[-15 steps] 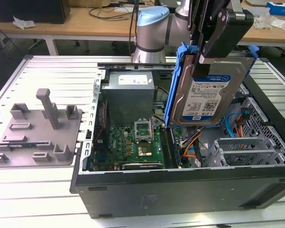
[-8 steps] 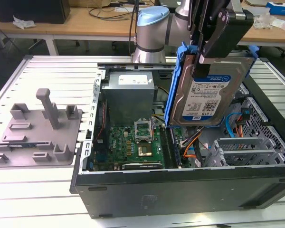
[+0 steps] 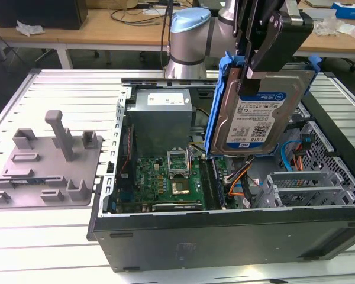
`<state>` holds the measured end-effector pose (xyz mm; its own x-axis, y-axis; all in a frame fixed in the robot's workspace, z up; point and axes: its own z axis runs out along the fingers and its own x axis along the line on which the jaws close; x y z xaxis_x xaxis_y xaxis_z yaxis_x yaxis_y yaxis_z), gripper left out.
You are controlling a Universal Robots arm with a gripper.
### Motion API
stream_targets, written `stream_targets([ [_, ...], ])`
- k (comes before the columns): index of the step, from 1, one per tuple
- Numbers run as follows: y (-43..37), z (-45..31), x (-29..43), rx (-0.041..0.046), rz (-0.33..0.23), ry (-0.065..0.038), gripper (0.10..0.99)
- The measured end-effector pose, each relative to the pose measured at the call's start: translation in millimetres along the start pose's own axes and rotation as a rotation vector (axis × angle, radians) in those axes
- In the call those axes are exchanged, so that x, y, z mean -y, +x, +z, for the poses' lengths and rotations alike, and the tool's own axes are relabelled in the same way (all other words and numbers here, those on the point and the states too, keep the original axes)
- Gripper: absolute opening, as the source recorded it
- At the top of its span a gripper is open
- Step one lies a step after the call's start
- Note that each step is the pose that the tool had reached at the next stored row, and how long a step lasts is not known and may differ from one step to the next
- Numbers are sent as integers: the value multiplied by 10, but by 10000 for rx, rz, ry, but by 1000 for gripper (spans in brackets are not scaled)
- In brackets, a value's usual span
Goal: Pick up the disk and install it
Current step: 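Insert the disk into the insertion slot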
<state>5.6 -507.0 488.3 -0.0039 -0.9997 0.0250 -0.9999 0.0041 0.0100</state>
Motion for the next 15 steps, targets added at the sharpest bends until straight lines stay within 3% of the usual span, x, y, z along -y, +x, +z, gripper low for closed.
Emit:
stream_targets([
  [7, 60, 1, 44, 34, -2, 3, 365],
  [15, 142, 2, 266, 39, -2, 3, 365],
])
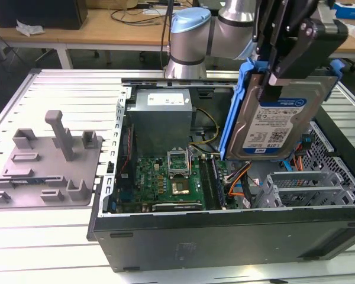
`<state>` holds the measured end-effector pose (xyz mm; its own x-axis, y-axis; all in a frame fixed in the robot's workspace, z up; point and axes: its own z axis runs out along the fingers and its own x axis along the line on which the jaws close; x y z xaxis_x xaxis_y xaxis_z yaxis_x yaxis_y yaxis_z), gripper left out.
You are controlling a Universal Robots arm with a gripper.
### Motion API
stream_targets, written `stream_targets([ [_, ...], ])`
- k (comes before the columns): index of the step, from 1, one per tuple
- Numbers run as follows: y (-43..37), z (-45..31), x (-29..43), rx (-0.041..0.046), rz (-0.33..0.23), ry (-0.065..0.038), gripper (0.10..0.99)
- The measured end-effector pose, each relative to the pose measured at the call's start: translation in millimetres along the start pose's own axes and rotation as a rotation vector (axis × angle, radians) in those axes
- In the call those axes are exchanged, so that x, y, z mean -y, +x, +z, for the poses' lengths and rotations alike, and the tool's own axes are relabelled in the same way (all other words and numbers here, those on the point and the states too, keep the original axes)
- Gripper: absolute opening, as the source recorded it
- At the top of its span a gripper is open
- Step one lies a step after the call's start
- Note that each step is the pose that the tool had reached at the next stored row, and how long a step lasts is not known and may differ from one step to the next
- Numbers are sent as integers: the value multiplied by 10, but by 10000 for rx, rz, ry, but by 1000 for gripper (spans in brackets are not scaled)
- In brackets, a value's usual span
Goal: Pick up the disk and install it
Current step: 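Insert the disk into the insertion slot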
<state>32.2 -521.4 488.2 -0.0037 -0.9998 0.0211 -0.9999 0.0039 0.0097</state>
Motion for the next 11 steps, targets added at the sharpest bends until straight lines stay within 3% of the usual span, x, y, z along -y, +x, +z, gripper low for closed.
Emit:
stream_targets([
  [5, 48, -1, 140, -1, -1, 0, 365],
  [11, 93, 0, 383, 0, 0, 0, 365],
])
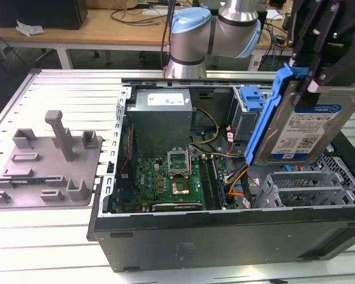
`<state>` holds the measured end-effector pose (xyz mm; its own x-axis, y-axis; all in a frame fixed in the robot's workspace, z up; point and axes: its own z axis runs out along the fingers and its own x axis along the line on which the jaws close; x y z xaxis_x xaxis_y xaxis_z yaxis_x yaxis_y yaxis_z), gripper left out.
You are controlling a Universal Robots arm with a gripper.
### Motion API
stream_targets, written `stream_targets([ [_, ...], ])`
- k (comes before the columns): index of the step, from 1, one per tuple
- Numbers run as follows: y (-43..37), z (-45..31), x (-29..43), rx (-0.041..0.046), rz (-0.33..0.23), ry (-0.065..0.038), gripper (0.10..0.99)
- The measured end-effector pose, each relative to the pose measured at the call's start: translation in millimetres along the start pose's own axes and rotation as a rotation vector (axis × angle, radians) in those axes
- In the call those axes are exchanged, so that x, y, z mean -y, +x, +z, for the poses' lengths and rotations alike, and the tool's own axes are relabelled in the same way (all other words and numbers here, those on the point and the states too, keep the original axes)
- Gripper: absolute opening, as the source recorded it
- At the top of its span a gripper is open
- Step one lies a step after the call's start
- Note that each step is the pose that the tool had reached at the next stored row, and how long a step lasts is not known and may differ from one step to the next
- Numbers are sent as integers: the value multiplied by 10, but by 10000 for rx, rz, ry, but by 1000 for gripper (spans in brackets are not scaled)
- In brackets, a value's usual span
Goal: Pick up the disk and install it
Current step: 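Insert the disk into the insertion slot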
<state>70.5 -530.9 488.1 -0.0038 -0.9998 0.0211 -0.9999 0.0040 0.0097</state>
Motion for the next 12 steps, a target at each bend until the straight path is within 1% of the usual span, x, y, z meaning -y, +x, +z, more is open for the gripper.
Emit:
stream_targets([
  [1, 2, 0, 27, -1, 0, 0, 365],
  [3, 9, -1, 122, -1, 0, 0, 365],
  [5, 12, -1, 194, -1, -1, 0, 365],
  [7, 16, -1, 293, -1, 0, 0, 365],
  [8, 16, 0, 331, -1, 0, 0, 365],
  [12, 16, 5, 435, 0, 0, -1, 365],
])
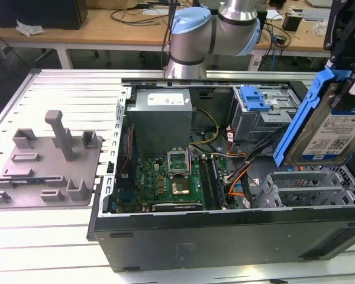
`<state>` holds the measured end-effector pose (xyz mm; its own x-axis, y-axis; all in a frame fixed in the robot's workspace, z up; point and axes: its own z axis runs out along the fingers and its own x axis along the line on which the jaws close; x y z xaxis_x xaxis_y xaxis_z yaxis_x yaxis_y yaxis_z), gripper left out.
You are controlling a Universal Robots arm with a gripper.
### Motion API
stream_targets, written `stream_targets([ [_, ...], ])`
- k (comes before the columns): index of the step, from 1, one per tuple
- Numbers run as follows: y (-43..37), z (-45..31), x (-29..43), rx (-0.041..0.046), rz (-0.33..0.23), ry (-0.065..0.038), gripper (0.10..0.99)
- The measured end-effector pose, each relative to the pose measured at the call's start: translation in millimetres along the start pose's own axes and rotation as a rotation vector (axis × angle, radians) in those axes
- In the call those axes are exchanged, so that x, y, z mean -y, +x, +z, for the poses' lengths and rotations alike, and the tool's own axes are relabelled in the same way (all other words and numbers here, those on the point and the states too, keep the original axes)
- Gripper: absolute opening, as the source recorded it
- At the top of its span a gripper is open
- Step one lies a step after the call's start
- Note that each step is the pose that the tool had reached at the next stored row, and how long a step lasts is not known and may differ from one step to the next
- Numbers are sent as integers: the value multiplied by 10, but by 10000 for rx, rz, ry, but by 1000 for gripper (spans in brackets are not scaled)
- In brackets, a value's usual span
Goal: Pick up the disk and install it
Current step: 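Insert the disk into the insertion slot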
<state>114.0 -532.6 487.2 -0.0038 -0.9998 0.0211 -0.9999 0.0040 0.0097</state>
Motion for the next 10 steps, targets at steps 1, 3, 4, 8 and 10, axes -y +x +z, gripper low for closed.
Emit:
stream_targets([
  [1, 0, 1, 12, 0, 0, 0, 365],
  [3, -1, 5, 43, -2, -1, 0, 365],
  [4, -1, 6, 46, -1, -1, 0, 365],
  [8, 0, 6, 47, -2, -1, 0, 365],
  [10, 0, 8, 45, -2, -3, 5, 365],
])
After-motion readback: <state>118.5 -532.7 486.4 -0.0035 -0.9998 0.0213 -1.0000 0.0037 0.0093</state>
